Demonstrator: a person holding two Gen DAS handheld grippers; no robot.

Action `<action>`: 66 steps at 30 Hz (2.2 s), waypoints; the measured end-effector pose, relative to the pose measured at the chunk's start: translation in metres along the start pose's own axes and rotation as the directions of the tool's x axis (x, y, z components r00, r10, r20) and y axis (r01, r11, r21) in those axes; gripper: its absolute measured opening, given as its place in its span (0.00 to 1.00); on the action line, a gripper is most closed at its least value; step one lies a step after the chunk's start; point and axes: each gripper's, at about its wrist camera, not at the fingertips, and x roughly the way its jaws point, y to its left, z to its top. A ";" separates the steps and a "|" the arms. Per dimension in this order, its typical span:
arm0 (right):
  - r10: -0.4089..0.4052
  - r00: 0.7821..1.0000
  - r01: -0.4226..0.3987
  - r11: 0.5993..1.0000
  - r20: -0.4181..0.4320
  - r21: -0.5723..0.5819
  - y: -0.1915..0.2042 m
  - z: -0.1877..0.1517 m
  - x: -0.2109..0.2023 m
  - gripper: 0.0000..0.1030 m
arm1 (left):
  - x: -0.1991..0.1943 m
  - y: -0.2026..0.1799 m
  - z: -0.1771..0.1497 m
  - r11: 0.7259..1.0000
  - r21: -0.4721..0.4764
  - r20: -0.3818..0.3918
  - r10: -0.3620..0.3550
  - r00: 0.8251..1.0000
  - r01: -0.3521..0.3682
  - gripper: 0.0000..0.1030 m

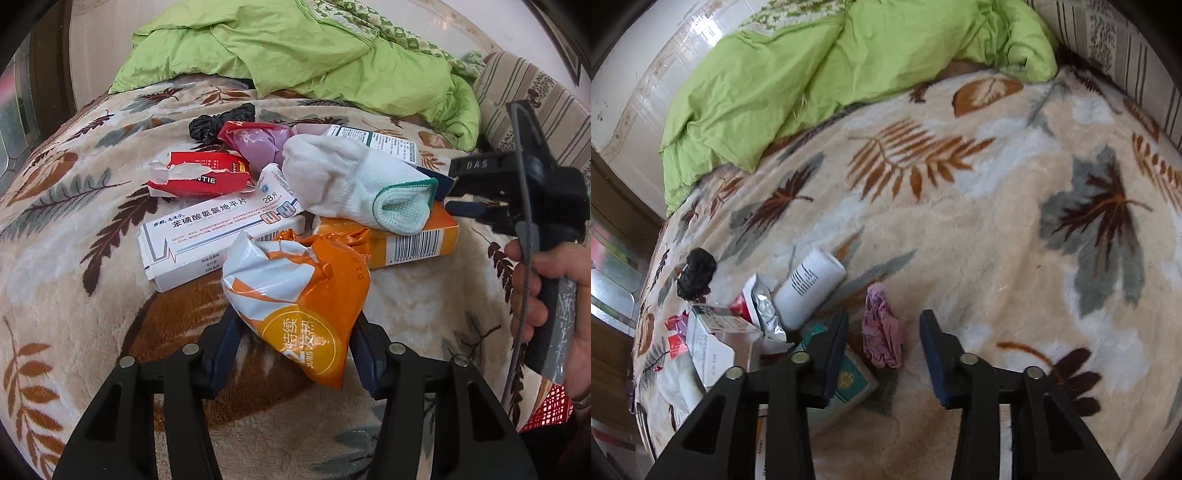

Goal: Collect trash
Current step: 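Grasp the orange snack bag with the left tool while the right tool grasps the pink wrapper, then carry the orange bag and pink wrapper over the red basket with both tools, then open both tools to drop the bag and wrapper into the red basket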

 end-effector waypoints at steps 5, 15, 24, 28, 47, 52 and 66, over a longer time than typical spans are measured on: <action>-0.002 1.000 0.002 1.000 0.004 -0.009 -0.006 0.000 0.003 0.21 | 0.002 0.000 0.000 1.000 -0.004 0.010 0.004 1.000 -0.003 0.52; 0.014 0.982 -0.007 0.999 0.191 -0.035 -0.001 -0.022 -0.075 0.21 | -0.008 0.011 0.001 0.997 -0.065 0.038 -0.030 0.999 0.033 0.28; 0.140 0.955 -0.106 0.985 0.263 -0.136 0.016 -0.083 -0.136 0.21 | -0.038 -0.013 -0.001 0.995 0.064 0.146 -0.082 0.986 0.073 0.27; 0.182 0.948 -0.150 0.979 0.260 -0.140 0.006 -0.110 -0.162 0.21 | -0.051 -0.031 -0.006 0.981 0.148 0.163 -0.149 0.975 0.125 0.27; -0.038 0.942 -0.055 0.963 0.333 0.263 -0.204 -0.212 -0.311 0.21 | -0.130 -0.228 -0.064 0.662 0.545 -0.103 -0.556 0.825 0.515 0.27; -0.106 0.933 -0.025 0.934 0.344 0.356 -0.250 -0.234 -0.331 0.22 | -0.129 -0.293 -0.089 0.563 0.583 -0.238 -0.570 0.786 0.585 0.27; -0.157 0.922 -0.012 0.903 0.355 0.429 -0.280 -0.238 -0.335 0.53 | -0.115 -0.322 -0.089 0.595 0.531 -0.287 -0.543 0.789 0.603 0.60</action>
